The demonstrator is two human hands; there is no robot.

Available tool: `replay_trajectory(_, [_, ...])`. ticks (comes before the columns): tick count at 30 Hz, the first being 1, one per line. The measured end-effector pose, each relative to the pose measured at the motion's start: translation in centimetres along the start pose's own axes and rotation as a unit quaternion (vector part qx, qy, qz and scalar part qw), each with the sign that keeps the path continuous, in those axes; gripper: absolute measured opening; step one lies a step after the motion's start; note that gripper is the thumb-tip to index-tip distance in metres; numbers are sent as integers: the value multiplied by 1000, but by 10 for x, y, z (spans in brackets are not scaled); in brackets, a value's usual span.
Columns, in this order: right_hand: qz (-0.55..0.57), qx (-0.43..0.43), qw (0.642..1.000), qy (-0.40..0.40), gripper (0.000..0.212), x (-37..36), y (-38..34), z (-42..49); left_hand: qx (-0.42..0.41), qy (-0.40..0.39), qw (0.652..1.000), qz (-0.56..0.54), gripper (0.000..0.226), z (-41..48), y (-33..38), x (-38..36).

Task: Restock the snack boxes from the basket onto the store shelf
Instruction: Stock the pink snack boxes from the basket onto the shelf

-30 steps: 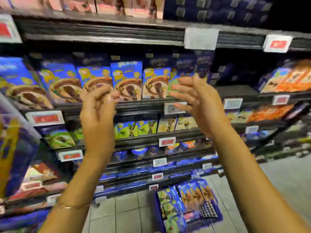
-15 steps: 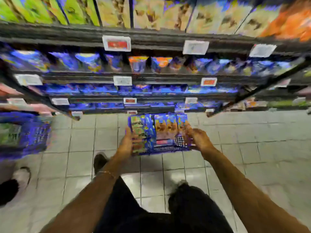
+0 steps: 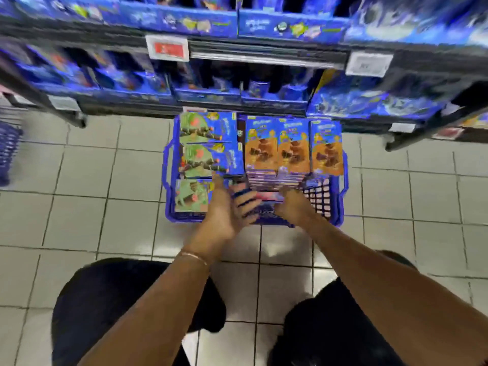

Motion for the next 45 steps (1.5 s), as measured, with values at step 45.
replay_trajectory(45, [533,184,824,55,37,50,-20,-34,-294,-108,949,-29,44,1,-2,-33])
Point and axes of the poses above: each hand's wrist, its own z-axis towards the middle knuckle, its own x-axis out of the back of the hand, y = z × x, the point moved 9 cm from there along z, towards the middle knuckle, and after that the axes turned 10 degrees about -z, right-handed, at the moved point
